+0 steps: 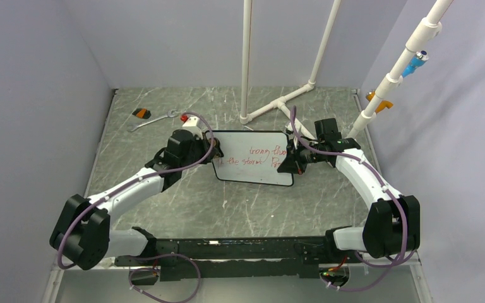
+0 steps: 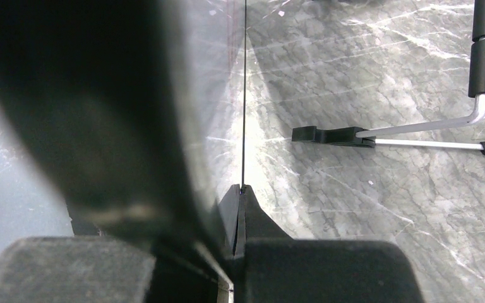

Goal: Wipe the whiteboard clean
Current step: Erase the whiteboard at the center of the board.

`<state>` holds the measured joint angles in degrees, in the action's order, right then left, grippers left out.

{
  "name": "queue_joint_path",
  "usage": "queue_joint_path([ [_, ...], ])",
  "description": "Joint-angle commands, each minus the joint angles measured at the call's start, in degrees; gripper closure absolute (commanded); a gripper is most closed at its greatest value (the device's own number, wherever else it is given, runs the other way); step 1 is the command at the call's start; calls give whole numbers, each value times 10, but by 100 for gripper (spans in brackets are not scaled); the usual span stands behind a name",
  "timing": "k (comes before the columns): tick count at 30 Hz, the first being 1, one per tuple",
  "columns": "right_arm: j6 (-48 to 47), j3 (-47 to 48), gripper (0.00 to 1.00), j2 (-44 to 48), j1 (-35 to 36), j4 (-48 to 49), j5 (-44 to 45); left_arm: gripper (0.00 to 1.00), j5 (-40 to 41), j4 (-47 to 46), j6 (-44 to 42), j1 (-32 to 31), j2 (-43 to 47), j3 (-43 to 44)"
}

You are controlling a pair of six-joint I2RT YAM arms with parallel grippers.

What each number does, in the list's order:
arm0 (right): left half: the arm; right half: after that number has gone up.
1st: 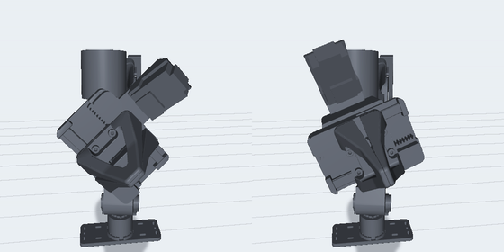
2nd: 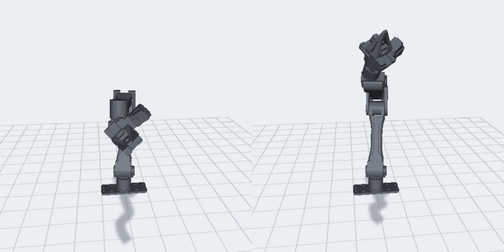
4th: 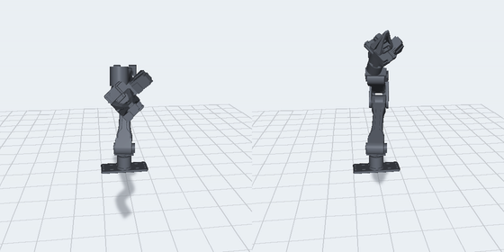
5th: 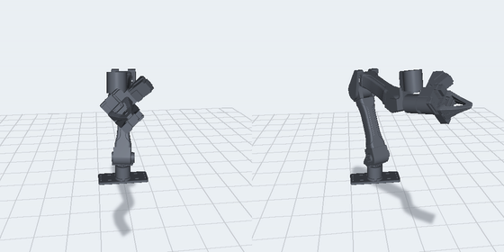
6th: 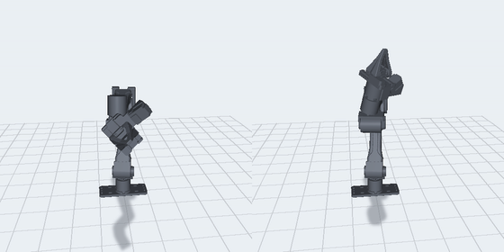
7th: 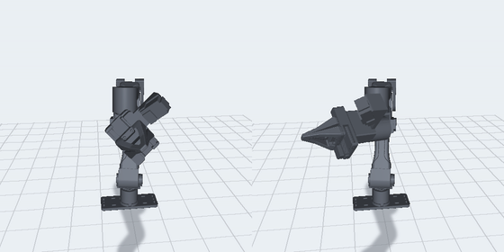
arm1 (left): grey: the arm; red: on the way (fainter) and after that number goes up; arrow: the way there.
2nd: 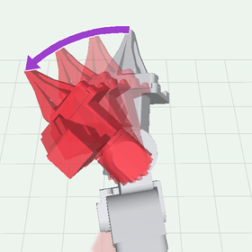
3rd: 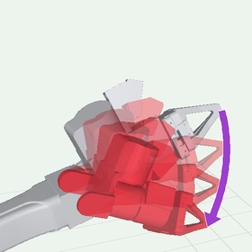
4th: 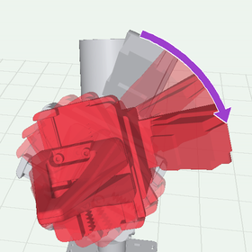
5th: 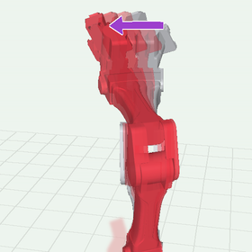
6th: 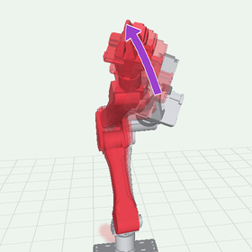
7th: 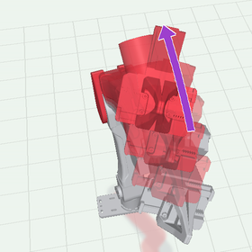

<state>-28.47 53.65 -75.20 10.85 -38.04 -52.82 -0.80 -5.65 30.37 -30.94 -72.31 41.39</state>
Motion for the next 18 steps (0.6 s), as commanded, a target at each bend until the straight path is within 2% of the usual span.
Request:
queue_joint_path([
  [1, -40, -6, 100, 6, 10, -47, -3, 100, -143, -97, -36, -15, -23, 34],
  [3, -40, -8, 100, 8, 10, -47, -3, 100, -173, -106, -43, -31, -30, 44],
  [7, -40, -7, 100, 8, 9, -47, -3, 100, -136, -98, -54, -55, -27, 42],
  [14, -39, -7, 100, 10, 9, -46, -3, 100, 152, 48, -33, -70, -14, 49],
  [16, -39, -7, 100, 10, 9, -45, -2, 100, 194, 73, -30, -70, -8, 50],
  [18, -39, -7, 100, 9, 9, -45, -3, 100, 193, 75, -37, -70, -4, 50],
])
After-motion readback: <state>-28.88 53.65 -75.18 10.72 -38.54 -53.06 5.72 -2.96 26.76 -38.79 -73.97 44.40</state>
